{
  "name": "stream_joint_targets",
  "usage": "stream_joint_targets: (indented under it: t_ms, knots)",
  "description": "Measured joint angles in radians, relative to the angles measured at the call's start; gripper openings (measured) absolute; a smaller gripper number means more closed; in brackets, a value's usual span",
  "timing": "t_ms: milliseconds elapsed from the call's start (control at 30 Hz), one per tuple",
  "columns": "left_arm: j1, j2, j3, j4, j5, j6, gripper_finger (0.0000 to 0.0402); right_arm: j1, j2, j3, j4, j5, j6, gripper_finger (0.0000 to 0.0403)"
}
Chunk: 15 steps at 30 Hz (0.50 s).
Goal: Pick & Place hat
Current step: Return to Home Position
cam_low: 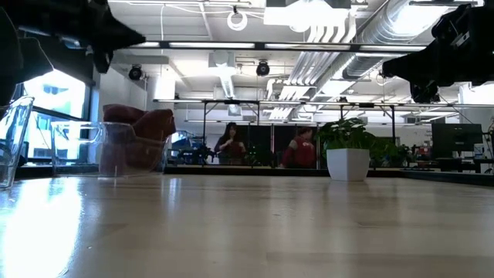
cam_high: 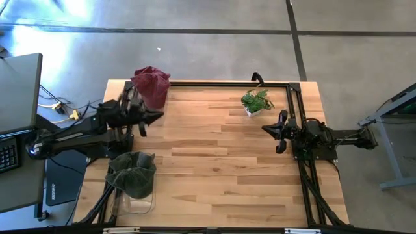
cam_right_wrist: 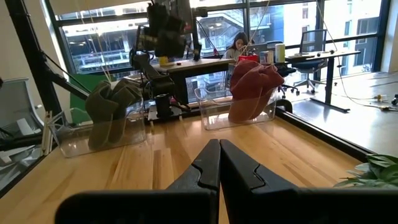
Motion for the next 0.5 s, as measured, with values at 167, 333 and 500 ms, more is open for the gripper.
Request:
stream_joint_targets:
  t_ms: [167,333,500]
  knots:
    - [0.0,0.003,-0.003,-0.185,0.065,-0.065,0.001,0.0,0.0,0.0,0.001,0.0,0.0,0.0001]
    - [0.0,0.009,-0.003,-0.232,0.126,0.053,0.001,0.0,0.0,0.0,0.003,0.0,0.0,0.0001]
    - [-0.013,0.024,-0.035,-0.126,0.143,0.095,0.001,0.0,0.0,0.0,0.003,0.0,0.0,0.0001]
